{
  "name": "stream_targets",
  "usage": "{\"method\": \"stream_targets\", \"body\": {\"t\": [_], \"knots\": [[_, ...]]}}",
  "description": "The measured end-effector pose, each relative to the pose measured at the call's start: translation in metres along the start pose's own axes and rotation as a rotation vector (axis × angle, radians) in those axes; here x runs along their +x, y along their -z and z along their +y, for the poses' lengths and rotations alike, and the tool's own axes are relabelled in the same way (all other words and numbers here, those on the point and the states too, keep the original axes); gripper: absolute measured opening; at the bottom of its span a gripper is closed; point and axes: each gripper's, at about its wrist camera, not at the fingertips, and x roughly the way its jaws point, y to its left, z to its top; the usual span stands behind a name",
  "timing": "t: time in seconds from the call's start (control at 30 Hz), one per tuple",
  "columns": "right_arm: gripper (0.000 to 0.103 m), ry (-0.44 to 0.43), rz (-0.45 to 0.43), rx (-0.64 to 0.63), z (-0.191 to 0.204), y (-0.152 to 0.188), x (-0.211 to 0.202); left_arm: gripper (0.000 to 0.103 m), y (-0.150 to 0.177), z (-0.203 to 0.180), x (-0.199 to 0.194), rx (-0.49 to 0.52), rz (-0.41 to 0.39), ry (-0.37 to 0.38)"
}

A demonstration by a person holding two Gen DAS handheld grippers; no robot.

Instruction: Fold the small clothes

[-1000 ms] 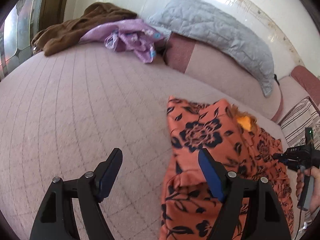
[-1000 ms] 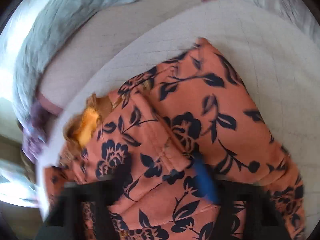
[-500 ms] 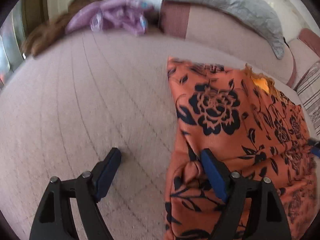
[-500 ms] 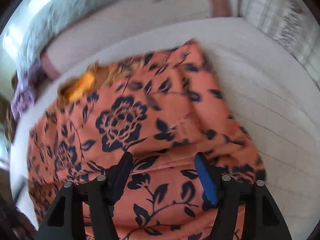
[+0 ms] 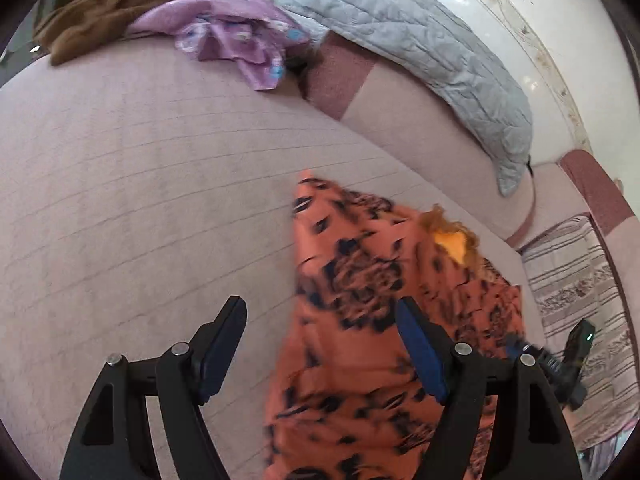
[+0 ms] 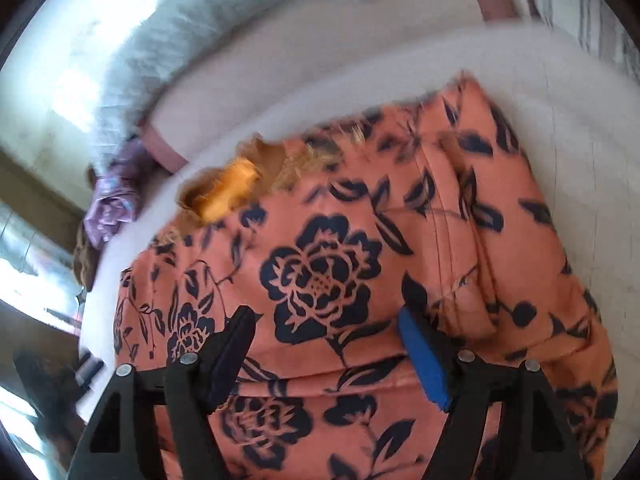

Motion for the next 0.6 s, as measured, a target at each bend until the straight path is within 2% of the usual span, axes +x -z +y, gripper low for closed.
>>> {"method": "stream_targets", "body": {"t": [0.07, 0.1, 0.13, 0.17, 0.2, 0.27, 0.3, 0.37, 0.4, 0.43, 0.47, 0.5, 0.6], "knots": [[0.079, 0.01, -0.018, -0.038, 0.006, 0.006, -0.001, 0.078, -0.009, -0.013, 0.019, 0.04, 0.036, 0.033], [0.078, 0.012, -0.021, -0.054, 0.008, 0.007, 0.0, 0.078, -0.013, -0.017, 0.029, 0.052, 0.059, 0.032], [0.079, 0.008, -0.021, -0.06, 0.008, 0.009, -0.001, 0.076, -0.018, -0.019, 0.045, 0.07, 0.089, -0.001], [0.079, -0.007, -0.024, -0.038, 0.007, 0.008, 0.001, 0.041, -0.019, -0.017, 0.057, 0.076, 0.114, -0.052], [0.079, -0.018, -0.027, -0.019, 0.003, 0.012, -0.005, 0.013, -0.021, -0.011, 0.07, 0.062, 0.154, -0.119], [0.079, -0.049, -0.023, 0.017, -0.005, 0.012, -0.009, 0.01, -0.027, -0.004, 0.063, 0.0, 0.141, -0.097], [0.079, -0.063, -0.018, 0.029, -0.007, 0.01, -0.007, 0.01, -0.028, -0.012, 0.054, 0.044, 0.1, -0.125], [0.078, -0.089, -0.014, 0.035, -0.012, 0.006, -0.009, 0.009, -0.017, -0.046, 0.031, 0.229, -0.022, -0.209], [0.079, -0.098, -0.015, 0.032, -0.013, 0.006, -0.008, 0.009, -0.009, -0.057, 0.033, 0.298, -0.053, -0.264], [0.079, -0.105, -0.019, 0.029, -0.013, 0.007, -0.007, 0.01, -0.003, -0.056, 0.052, 0.326, 0.0, -0.333], [0.079, -0.111, -0.026, 0.029, -0.013, 0.008, -0.007, 0.013, 0.0, -0.045, 0.071, 0.296, 0.082, -0.355], [0.079, -0.116, -0.034, 0.032, -0.015, 0.009, -0.008, 0.015, 0.0, -0.035, 0.074, 0.24, 0.07, -0.331], [0.078, -0.125, -0.01, 0.064, -0.017, 0.007, -0.013, 0.015, -0.007, -0.043, 0.052, 0.212, 0.019, -0.313]]}}
